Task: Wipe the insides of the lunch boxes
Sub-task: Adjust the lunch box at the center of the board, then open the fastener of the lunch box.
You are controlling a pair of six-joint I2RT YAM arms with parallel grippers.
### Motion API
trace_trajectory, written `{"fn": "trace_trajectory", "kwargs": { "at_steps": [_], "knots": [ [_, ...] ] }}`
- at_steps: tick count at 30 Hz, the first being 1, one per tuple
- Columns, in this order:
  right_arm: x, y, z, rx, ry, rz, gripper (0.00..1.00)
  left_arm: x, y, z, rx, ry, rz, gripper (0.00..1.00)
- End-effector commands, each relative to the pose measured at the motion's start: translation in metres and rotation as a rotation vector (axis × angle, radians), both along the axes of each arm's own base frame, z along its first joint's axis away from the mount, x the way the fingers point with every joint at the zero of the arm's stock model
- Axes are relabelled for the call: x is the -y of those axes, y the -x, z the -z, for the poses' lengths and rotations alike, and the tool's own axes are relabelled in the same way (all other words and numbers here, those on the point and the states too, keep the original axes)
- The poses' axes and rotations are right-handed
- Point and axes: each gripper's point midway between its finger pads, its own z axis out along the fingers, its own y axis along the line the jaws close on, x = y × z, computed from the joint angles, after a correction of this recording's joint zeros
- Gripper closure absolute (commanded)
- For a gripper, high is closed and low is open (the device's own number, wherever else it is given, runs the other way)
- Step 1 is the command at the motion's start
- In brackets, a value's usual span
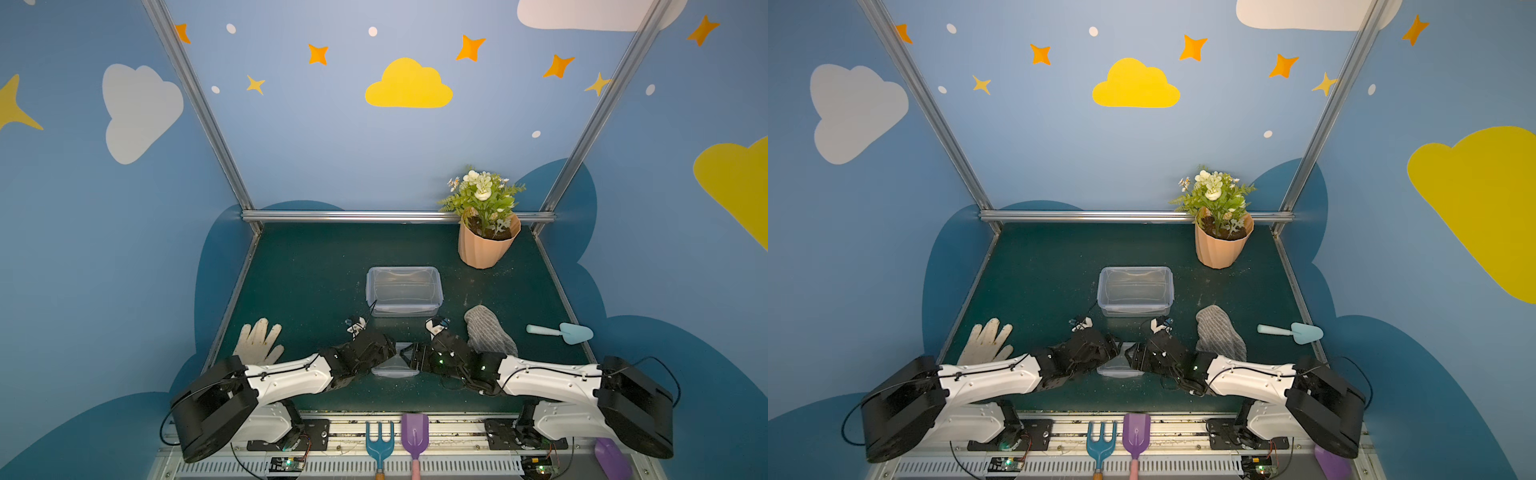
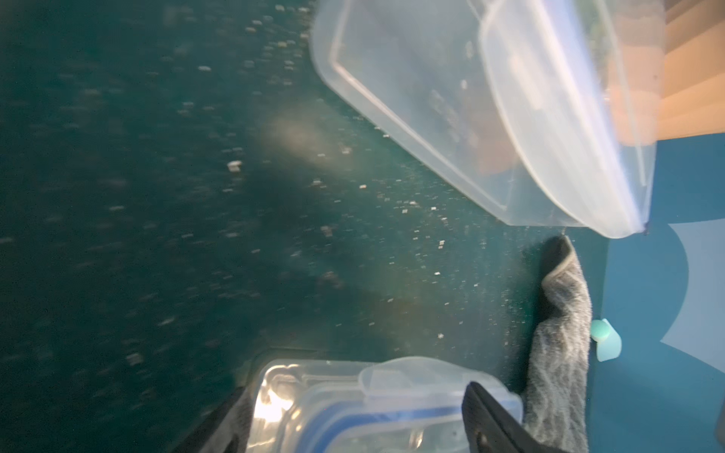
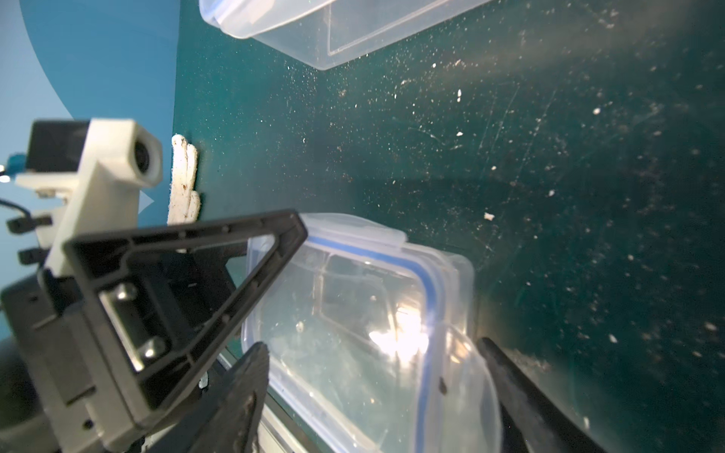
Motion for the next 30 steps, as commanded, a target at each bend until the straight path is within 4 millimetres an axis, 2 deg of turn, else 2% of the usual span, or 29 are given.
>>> {"fn": "trace_trajectory", "kwargs": {
  "at_steps": [1,8,15,21,25,30],
  "knots": [
    [0.01,0.001,-0.001,0.003,0.016,0.004,0.19,0.011,-0.006,-0.013,0.027,0.004,0.055,0.11],
    [0.023,0.001,0.003,-0.019,0.039,0.02,0.18,-0.001,-0.011,-0.029,0.061,-0.007,0.044,0.04],
    [0.028,0.004,0.013,-0.05,0.061,0.014,0.18,-0.012,-0.009,-0.02,0.031,-0.018,0.037,0.02],
    [0.029,0.002,0.015,-0.057,0.075,0.015,0.18,-0.033,-0.009,-0.027,0.062,-0.013,-0.003,0.04],
    [0.028,0.001,0.016,-0.072,0.099,0.004,0.18,-0.038,-0.008,-0.027,0.082,0.104,-0.028,0.08],
    [0.03,-0.001,0.019,-0.084,0.132,0.004,0.18,-0.033,-0.006,-0.032,0.121,0.244,-0.03,0.09]
  ]
}}
